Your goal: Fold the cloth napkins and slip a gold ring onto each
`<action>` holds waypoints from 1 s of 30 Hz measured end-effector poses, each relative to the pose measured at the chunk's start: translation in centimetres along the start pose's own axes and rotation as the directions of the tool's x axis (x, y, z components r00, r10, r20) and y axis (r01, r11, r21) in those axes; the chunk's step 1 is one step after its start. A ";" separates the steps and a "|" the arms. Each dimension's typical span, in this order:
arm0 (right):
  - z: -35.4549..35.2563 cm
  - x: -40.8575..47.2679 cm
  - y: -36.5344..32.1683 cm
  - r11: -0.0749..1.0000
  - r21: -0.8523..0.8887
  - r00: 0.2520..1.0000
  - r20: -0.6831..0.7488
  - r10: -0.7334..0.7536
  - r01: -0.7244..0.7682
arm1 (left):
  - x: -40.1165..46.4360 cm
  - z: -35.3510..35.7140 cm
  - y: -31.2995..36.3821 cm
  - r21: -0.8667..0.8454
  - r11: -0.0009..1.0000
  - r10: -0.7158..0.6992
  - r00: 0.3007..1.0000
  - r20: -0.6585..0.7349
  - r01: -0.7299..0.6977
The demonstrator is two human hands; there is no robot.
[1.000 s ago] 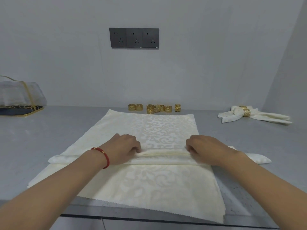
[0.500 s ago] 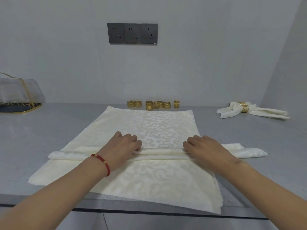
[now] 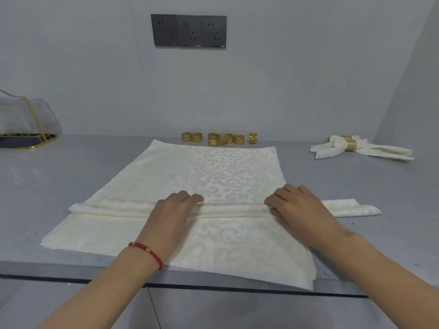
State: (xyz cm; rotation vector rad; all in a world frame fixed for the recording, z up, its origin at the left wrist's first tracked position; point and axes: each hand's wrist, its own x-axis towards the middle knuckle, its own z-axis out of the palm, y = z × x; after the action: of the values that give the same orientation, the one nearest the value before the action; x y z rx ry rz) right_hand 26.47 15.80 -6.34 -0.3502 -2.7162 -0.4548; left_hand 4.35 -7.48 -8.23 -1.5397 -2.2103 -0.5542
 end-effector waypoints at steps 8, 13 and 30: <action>-1.4 -1.6 -1.6 0.976 -0.181 0.987 0.132 -0.095 0.118 | -1.8 -0.6 1.3 0.035 0.999 0.025 1.000 0.009 -0.025; -4.8 -0.7 -2.4 0.985 -0.108 0.919 0.385 -0.084 0.135 | -2.2 -0.6 2.3 0.084 0.996 -0.020 0.991 0.133 0.009; 2.8 7.9 -8.1 0.835 0.178 0.784 0.486 0.385 -0.521 | -3.0 -0.6 3.3 0.050 0.994 -0.104 0.949 0.299 0.093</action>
State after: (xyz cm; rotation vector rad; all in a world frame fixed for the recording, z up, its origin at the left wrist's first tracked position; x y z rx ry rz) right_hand 16.06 10.82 -7.84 -1.1117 -2.8988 0.2137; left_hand 8.47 -9.09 -8.93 -1.5911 -2.5204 -0.3220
